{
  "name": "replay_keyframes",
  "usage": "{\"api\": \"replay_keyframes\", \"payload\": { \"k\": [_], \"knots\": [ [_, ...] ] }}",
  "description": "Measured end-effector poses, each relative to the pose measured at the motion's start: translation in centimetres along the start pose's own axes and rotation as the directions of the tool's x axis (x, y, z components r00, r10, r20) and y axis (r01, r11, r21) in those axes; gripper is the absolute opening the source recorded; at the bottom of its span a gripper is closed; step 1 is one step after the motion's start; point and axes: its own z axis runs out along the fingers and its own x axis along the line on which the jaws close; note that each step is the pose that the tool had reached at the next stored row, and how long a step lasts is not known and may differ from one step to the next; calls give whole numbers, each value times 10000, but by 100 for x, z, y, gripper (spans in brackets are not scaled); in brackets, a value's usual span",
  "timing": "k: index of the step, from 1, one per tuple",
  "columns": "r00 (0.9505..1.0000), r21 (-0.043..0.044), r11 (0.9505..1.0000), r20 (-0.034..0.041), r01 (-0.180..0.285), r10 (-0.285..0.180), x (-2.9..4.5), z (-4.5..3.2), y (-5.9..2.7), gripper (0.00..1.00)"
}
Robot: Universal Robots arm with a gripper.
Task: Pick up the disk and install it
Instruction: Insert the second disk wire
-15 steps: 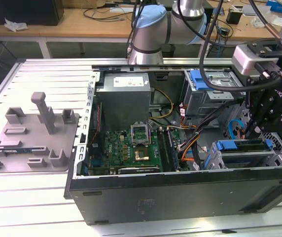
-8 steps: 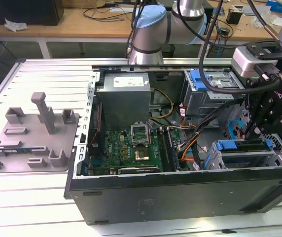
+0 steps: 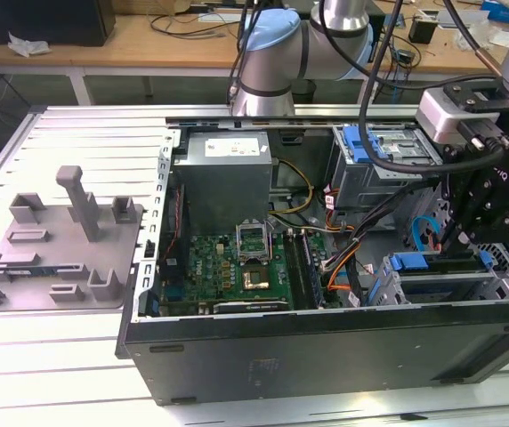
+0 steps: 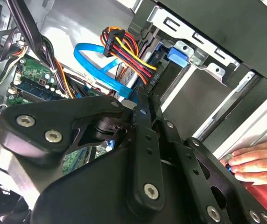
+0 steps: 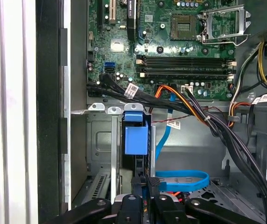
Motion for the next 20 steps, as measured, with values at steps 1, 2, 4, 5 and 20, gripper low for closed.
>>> {"api": "replay_keyframes", "payload": {
  "k": [1, 2, 4, 5, 20],
  "knots": [
    [10000, 2, 10000, 1, 3, -3, 0, 6, 0, 16],
    [10000, 3, 10000, 1, 5, -5, 0, 10, 0, 16],
    [10000, 6, 10000, 0, 11, -11, 0, 20, 1, 16],
    [10000, 8, 10000, 0, 14, -14, 0, 24, 1, 16],
    [10000, 47, 10000, 6, 85, -85, -1, 84, 3, 16]
  ]
}}
